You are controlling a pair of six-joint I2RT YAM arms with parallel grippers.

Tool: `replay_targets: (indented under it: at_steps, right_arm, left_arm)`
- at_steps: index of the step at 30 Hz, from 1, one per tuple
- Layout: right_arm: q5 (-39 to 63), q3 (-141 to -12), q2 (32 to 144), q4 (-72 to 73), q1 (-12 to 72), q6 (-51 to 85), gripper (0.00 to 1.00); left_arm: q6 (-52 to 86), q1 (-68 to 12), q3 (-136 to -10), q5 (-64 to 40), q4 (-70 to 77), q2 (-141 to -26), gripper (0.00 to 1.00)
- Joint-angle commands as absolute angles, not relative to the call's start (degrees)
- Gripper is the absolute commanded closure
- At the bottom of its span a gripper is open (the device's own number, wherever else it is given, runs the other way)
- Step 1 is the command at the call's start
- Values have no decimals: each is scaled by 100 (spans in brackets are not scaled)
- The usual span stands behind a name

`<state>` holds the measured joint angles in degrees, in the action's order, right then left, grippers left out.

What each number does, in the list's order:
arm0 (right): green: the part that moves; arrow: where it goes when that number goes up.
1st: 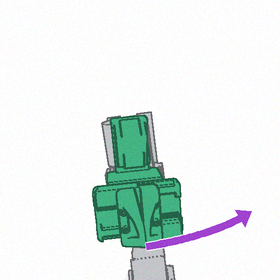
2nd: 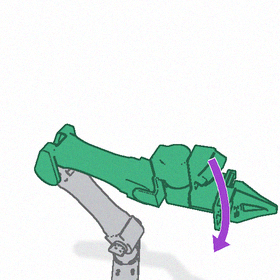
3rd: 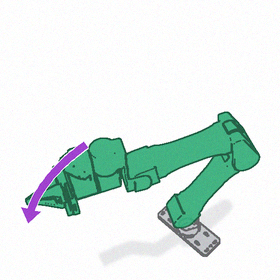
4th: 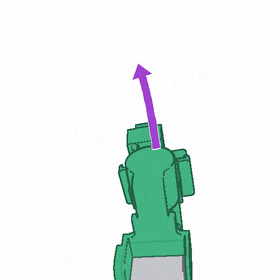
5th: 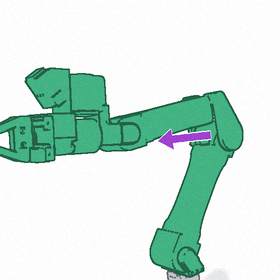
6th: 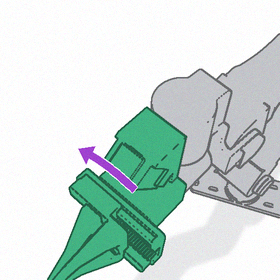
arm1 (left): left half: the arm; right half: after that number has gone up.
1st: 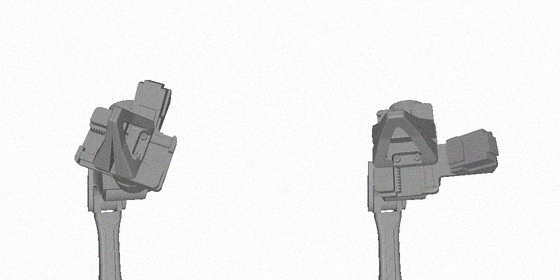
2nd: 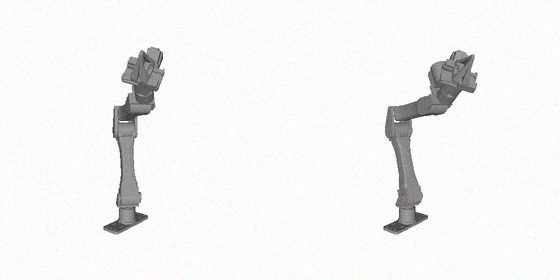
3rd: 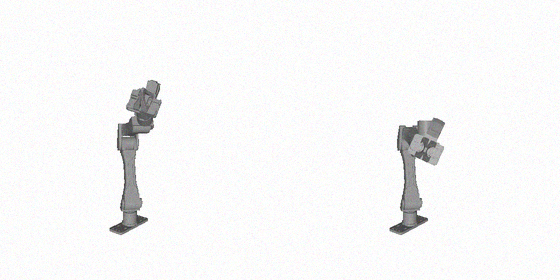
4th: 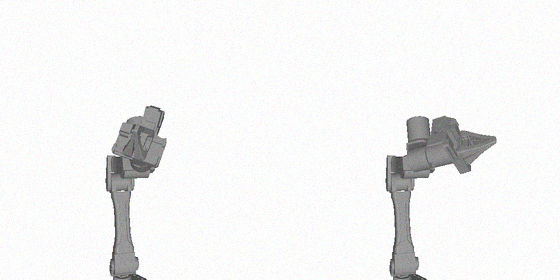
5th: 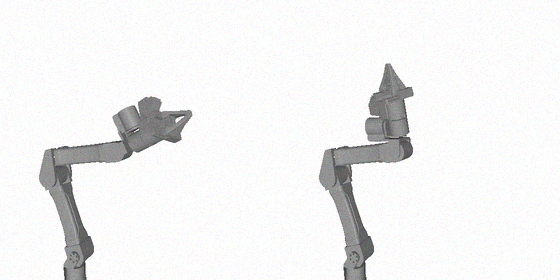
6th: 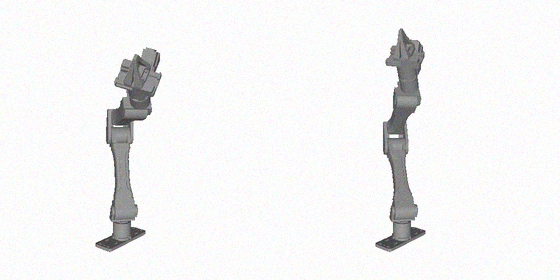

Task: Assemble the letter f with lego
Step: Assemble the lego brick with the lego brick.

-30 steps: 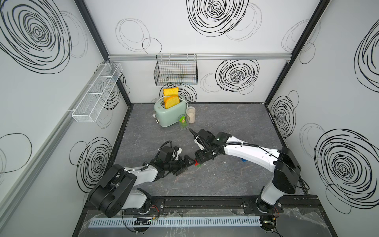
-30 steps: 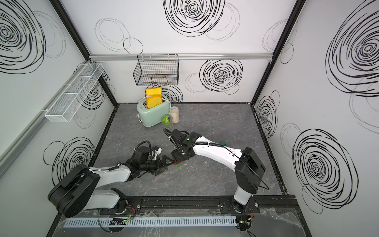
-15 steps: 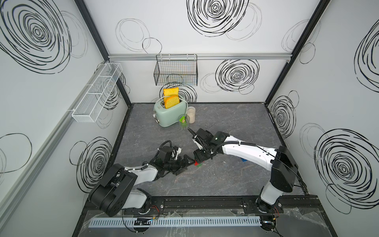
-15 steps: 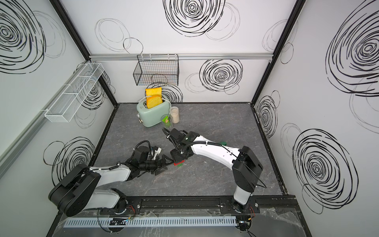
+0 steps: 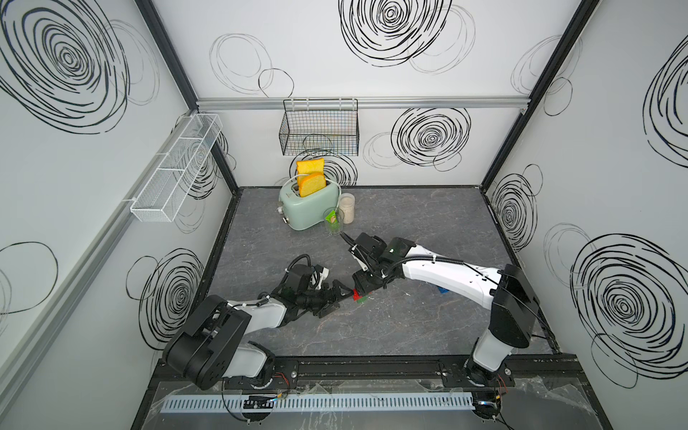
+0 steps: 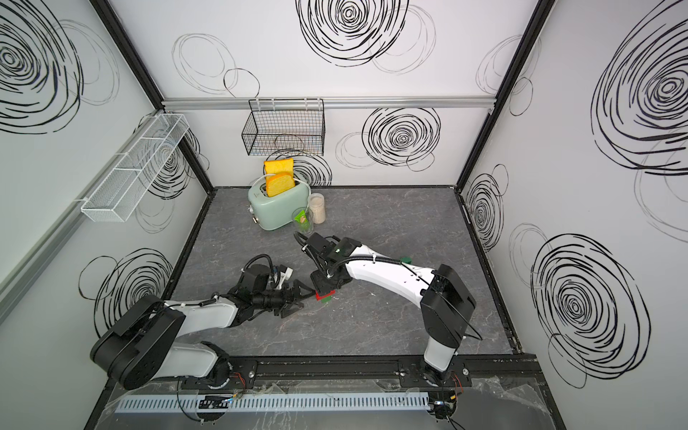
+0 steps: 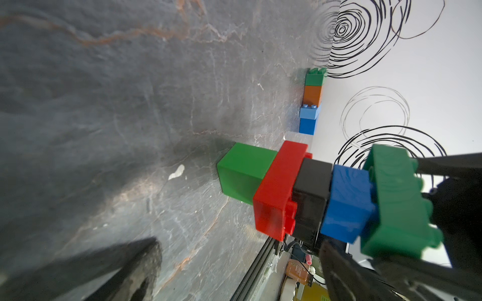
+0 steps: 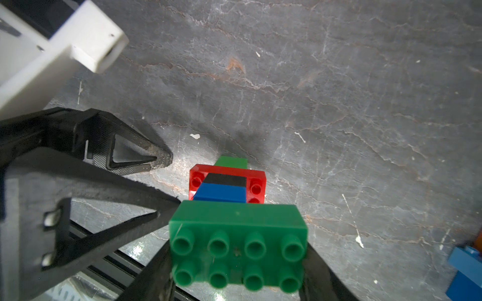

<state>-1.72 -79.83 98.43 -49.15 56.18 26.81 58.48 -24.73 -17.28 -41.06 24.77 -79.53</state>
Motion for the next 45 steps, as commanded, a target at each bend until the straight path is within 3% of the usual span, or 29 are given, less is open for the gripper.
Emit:
replay_targets:
  at_steps: [1, 45]
  right_arm:
    - [-333, -8050, 9948, -5223, 5616, 2765, 51]
    - [-196, -7744, 10633, -5884, 5694, 2532, 53]
  left_arm:
    - [5776, -2418, -1730, -3808, 2287, -8128, 3]
    - [5545, -2429, -1821, -3508, 1787, -7632, 3]
